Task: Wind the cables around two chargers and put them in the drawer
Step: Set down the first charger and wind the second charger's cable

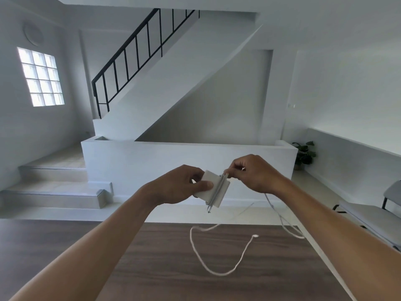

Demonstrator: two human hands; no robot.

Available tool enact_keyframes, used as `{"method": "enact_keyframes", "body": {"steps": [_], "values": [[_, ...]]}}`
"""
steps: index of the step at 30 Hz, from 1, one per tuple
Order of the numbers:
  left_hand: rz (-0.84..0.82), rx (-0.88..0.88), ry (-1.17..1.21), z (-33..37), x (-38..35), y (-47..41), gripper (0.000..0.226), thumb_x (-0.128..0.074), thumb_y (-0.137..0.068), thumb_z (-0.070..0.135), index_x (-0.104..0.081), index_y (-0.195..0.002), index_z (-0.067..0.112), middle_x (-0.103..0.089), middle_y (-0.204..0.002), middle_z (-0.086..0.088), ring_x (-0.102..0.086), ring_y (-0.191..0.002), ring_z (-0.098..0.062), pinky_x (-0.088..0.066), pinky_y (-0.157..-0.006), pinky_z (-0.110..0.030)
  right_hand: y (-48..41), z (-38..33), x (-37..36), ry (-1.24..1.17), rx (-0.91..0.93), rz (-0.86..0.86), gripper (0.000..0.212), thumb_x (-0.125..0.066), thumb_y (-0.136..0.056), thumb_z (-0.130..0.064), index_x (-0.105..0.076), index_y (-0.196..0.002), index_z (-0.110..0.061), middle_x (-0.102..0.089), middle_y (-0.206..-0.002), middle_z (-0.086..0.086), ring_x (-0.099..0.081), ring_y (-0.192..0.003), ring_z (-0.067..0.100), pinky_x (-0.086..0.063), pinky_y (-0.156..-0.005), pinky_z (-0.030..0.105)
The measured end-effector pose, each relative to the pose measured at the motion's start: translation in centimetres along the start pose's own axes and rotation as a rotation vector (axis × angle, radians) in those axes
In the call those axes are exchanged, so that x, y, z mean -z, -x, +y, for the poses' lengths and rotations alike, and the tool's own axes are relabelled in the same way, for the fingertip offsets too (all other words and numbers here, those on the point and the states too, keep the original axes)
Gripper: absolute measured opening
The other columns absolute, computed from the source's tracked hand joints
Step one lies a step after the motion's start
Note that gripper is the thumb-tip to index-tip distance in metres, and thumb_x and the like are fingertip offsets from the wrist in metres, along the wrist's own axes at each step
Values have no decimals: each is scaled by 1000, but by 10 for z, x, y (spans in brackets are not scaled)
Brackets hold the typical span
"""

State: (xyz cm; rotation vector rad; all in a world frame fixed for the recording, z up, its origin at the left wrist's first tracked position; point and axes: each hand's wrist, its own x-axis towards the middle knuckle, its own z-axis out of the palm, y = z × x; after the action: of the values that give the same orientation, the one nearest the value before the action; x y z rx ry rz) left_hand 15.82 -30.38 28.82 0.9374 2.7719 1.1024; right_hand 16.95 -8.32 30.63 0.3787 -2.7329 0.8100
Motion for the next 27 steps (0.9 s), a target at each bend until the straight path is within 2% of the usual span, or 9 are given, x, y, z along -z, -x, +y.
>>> {"method": "enact_keyframes", "body": {"steps": [4, 8, 10, 13, 16, 18, 21, 24, 27], "values": [[-15, 19, -121, -2, -2, -2, 25, -57, -95, 40, -67, -109, 21, -61, -90, 17, -50, -63, 2, -34, -59, -12, 0, -12, 11, 45, -8, -44, 25, -62, -89, -39, -76, -77, -22, -73, -85, 7, -64, -83, 25, -51, -77, 37], [22, 6, -208, -6, -5, -8, 27, -57, -94, 41, -64, -108, 19, -64, -104, 7, -51, -71, 0, -36, -65, -19, 7, -22, 10, 109, -5, -22, 28, -58, -92, -33, -74, -79, -15, -61, -63, 3, -48, -57, 18, -41, -58, 30], [49, 21, -228, -8, -8, -11, 31, -57, -94, 42, -62, -108, 15, -64, -106, 2, -52, -75, -5, -41, -68, -24, 10, -26, 7, 126, 15, 18, 29, -55, -93, -30, -73, -80, -11, -58, -60, 3, -46, -55, 16, -40, -57, 29], [109, 42, -198, -9, -13, -13, 31, -57, -93, 42, -59, -106, 14, -63, -105, 1, -53, -75, -12, -45, -72, -32, 15, -29, 4, 100, 38, 78, 28, -52, -95, -25, -74, -83, -11, -62, -62, -4, -55, -60, 16, -43, -60, 29], [155, 45, -162, -11, -17, -14, 29, -58, -92, 43, -58, -103, 16, -63, -104, 3, -54, -74, -15, -45, -70, -32, 18, -25, 1, 69, 27, 125, 29, -50, -95, -24, -73, -85, -10, -68, -71, -1, -61, -68, 18, -44, -59, 27], [194, 46, -147, -12, -18, -14, 27, -59, -91, 42, -57, -101, 18, -62, -103, 6, -56, -74, -18, -45, -69, -33, 20, -22, 0, 39, 18, 140, 31, -49, -95, -25, -72, -85, -8, -69, -72, 2, -60, -66, 19, -41, -56, 23], [215, 43, -126, -10, -20, -15, 25, -60, -92, 41, -58, -101, 18, -61, -103, 8, -55, -71, -13, -43, -66, -28, 24, -23, -3, 19, 17, 169, 31, -49, -96, -26, -71, -82, -7, -59, -60, 1, -47, -53, 14, -35, -49, 18], [301, 71, -64, -4, -20, -16, 25, -60, -93, 37, -61, -103, 14, -63, -103, 6, -57, -77, -12, -45, -69, -26, 29, -23, -9, -4, 2, 201, 31, -48, -97, -24, -69, -81, -7, -52, -53, -2, -43, -50, 15, -36, -53, 27], [356, 125, -5, -1, -20, -17, 26, -59, -94, 35, -62, -101, 11, -66, -102, 1, -60, -90, -19, -47, -78, -33, 37, -24, -22, -22, -15, 243, 30, -45, -98, -22, -71, -89, -9, -58, -58, -2, -49, -53, 14, -39, -55, 29]]}}
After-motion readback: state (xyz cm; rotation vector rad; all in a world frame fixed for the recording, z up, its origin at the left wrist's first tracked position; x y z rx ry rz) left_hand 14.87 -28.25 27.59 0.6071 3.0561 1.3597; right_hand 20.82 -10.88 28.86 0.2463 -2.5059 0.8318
